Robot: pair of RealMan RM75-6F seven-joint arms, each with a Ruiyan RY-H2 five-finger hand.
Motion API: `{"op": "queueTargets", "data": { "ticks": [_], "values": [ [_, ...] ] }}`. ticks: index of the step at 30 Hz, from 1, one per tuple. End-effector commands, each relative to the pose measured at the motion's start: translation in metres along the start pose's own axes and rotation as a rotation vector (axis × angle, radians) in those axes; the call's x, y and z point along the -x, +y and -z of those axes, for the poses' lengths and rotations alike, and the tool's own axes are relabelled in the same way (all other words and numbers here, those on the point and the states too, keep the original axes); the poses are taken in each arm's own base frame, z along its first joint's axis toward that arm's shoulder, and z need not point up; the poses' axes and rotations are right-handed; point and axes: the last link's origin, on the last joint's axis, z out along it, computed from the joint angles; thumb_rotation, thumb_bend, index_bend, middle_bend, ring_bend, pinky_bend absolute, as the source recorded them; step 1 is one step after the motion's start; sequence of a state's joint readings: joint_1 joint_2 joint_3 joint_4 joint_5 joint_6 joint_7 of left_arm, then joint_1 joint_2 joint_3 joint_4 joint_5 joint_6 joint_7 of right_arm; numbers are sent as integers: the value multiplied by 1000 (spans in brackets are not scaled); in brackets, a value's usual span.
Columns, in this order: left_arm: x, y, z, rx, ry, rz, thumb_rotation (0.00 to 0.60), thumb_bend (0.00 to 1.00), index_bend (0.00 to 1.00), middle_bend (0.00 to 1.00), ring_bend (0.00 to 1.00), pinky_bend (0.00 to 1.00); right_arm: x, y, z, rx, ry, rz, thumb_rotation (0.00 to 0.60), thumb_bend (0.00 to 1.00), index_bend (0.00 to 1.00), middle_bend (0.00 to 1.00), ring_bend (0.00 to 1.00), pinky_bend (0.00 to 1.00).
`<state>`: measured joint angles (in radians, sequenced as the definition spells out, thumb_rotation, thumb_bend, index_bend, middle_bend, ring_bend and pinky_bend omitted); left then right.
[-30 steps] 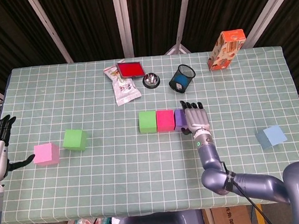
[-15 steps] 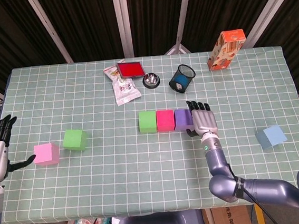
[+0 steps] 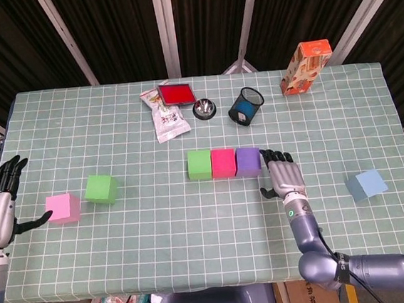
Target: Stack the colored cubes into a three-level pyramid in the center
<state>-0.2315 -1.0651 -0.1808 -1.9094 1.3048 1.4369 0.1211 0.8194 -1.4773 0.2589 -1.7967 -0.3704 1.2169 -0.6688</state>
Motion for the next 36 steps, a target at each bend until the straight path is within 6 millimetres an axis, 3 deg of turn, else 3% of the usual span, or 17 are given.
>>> {"op": "queueTargets", "data": {
  "ticks": [1,36],
  "values": [
    [-1,1,1,2,1,2,600,88,0,0,0,11,2,1,-1,10,-7,0,600,336,0,89,41,0],
    [-1,-1,1,-5,-4,10,600,88,0,0,0,11,10,18,-9,90,-53,-3,600,336,0,107,41,0]
  ]
}}
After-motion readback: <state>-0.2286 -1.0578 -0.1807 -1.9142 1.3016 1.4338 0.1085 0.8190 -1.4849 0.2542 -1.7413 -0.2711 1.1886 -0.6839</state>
